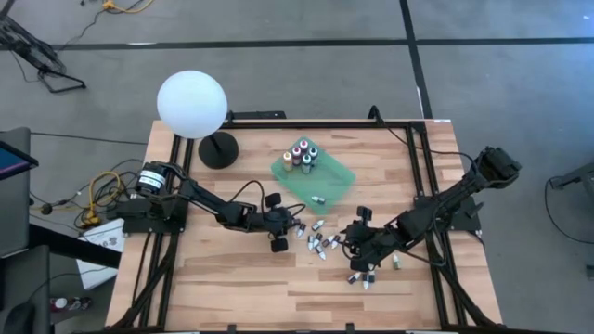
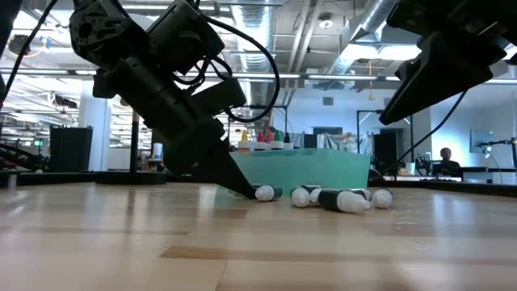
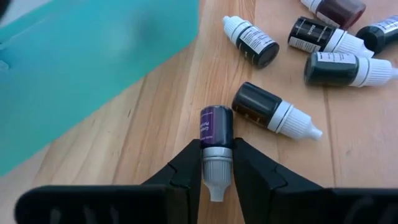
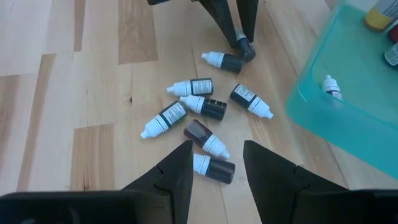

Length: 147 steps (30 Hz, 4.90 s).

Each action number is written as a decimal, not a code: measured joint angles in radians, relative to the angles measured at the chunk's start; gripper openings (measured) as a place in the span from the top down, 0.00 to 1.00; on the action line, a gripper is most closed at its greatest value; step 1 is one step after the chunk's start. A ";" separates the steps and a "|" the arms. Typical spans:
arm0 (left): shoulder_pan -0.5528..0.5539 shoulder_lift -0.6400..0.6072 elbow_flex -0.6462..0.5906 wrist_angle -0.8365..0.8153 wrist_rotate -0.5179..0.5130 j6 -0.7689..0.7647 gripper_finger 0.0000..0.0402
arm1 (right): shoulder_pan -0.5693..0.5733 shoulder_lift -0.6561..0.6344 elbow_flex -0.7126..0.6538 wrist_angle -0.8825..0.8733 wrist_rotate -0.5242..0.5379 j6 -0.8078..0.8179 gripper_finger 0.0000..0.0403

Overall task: Pick & Place food coloring
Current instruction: Put the small purple food coloring bottle into the green bin, then put the small green food coloring bottle into the green bin

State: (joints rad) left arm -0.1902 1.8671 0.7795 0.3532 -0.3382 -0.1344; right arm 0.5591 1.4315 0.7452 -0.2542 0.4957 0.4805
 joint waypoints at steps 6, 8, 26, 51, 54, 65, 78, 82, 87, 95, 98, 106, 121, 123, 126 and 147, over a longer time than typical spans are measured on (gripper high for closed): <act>0.000 0.000 0.000 0.002 -0.005 0.006 0.85 | 0.007 0.000 0.000 0.000 -0.002 0.000 0.67; 0.000 0.000 -0.001 0.002 -0.017 0.008 0.85 | 0.010 0.000 0.000 0.000 -0.002 0.000 0.67; -0.041 -0.166 -0.001 0.063 -0.198 0.150 0.85 | 0.010 0.000 0.000 0.000 -0.002 0.000 0.68; 0.145 -0.071 0.036 0.321 -0.035 0.182 0.84 | 0.010 0.000 0.000 0.008 -0.001 0.000 0.68; 0.154 -0.023 0.080 0.320 -0.033 0.182 0.84 | 0.010 0.000 0.000 0.010 -0.001 0.000 0.68; 0.194 0.049 0.181 0.252 -0.032 0.177 0.84 | 0.010 0.000 0.000 0.005 -0.022 -0.001 0.68; 0.217 0.049 0.198 0.149 -0.028 0.122 0.75 | 0.010 0.000 0.000 0.005 -0.024 -0.008 0.68; 0.216 0.049 0.198 0.145 -0.027 0.125 0.72 | 0.010 0.000 0.000 0.005 -0.024 -0.003 0.68; 0.206 0.049 0.198 0.145 -0.028 0.144 0.68 | 0.010 0.000 0.000 0.005 -0.024 -0.002 0.68; 0.148 0.029 0.199 0.176 -0.030 0.205 0.67 | 0.010 0.000 0.000 0.003 -0.024 -0.002 0.68; 0.114 -0.009 0.199 0.130 -0.026 0.227 0.67 | 0.010 0.000 0.000 0.002 -0.024 -0.002 0.68; 0.004 -0.127 0.199 -0.180 0.043 0.228 0.67 | 0.032 0.000 0.000 -0.001 -0.025 -0.001 0.68; -0.202 -0.365 -0.031 -0.201 -0.095 0.109 0.67 | 0.037 0.000 0.000 -0.001 -0.026 0.020 0.68; -0.218 -0.460 -0.141 -0.112 -0.134 0.079 0.67 | 0.038 0.000 0.000 0.001 -0.026 0.020 0.68; -0.244 -0.591 -0.298 0.028 -0.178 0.045 0.67 | 0.038 0.000 0.000 0.002 -0.026 0.020 0.68; -0.437 -0.906 -0.623 0.130 -0.403 -0.077 0.67 | 0.273 -0.064 0.000 -0.331 -0.027 0.630 0.68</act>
State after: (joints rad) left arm -0.6275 0.9615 0.1561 0.4831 -0.7415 -0.2115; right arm 0.8317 1.3678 0.7448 -0.5857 0.4686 1.1105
